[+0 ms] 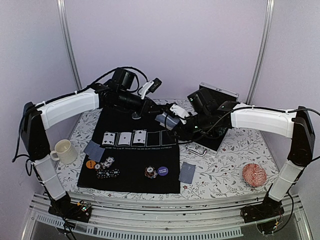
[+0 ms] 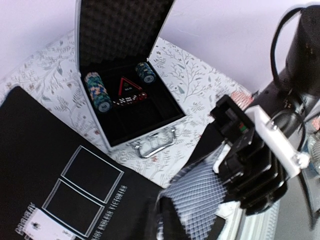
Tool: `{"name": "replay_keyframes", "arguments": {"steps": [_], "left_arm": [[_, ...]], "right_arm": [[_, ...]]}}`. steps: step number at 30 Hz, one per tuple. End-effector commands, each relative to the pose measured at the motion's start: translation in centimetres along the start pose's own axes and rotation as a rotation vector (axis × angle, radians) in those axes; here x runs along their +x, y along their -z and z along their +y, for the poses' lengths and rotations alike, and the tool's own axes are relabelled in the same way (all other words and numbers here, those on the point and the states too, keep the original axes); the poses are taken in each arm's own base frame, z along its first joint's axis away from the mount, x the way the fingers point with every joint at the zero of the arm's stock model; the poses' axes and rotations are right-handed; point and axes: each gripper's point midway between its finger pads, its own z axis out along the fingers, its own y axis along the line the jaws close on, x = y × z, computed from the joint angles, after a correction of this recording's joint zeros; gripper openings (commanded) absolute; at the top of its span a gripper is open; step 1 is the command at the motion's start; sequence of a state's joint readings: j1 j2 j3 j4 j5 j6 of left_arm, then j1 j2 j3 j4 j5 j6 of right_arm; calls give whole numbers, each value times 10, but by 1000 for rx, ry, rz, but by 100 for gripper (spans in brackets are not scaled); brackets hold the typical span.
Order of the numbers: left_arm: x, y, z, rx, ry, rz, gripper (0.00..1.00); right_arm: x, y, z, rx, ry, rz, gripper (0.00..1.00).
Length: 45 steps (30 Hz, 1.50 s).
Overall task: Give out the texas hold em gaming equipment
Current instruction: Pick up the poker card from the face-down deck piles, then place the poker card in the community card area.
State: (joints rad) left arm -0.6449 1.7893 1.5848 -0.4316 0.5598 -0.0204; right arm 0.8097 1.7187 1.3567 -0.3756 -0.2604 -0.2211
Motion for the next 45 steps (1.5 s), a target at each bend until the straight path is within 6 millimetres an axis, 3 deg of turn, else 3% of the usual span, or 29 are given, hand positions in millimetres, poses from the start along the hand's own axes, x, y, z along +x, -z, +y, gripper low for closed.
{"name": "replay_keyframes", "arguments": {"steps": [1, 8, 17, 23, 27, 31, 34, 37, 40, 45], "left_arm": [[-12, 14, -15, 45, -22, -42, 0], [-22, 31, -23, 32, -65, -88, 0], [-37, 52, -18, 17, -40, -182, 0], [-51, 82, 3, -42, 79, -336, 0], [-53, 102, 30, -158, 145, -413, 0], [-32, 112, 66, -277, 279, -468, 0], [1, 101, 98, -397, 389, -457, 0], [44, 78, 127, -454, 563, -458, 0], [76, 45, 141, -458, 688, -458, 0], [101, -9, 154, -495, 788, -422, 0]], "right_arm": [[-18, 6, 3, -8, 22, -55, 37], [-19, 7, 1, 3, 27, -55, 37], [-16, 6, -12, 32, -9, -50, 37], [-13, 7, -37, 99, -90, -50, 37], [-9, 8, -47, 126, -127, -41, 37], [-4, 11, -56, 159, -155, -34, 36], [-3, 13, -58, 166, -168, -37, 36], [-4, 14, -57, 165, -169, -41, 36], [-5, 15, -57, 161, -169, -44, 36], [-3, 17, -56, 162, -171, -40, 36]]}}
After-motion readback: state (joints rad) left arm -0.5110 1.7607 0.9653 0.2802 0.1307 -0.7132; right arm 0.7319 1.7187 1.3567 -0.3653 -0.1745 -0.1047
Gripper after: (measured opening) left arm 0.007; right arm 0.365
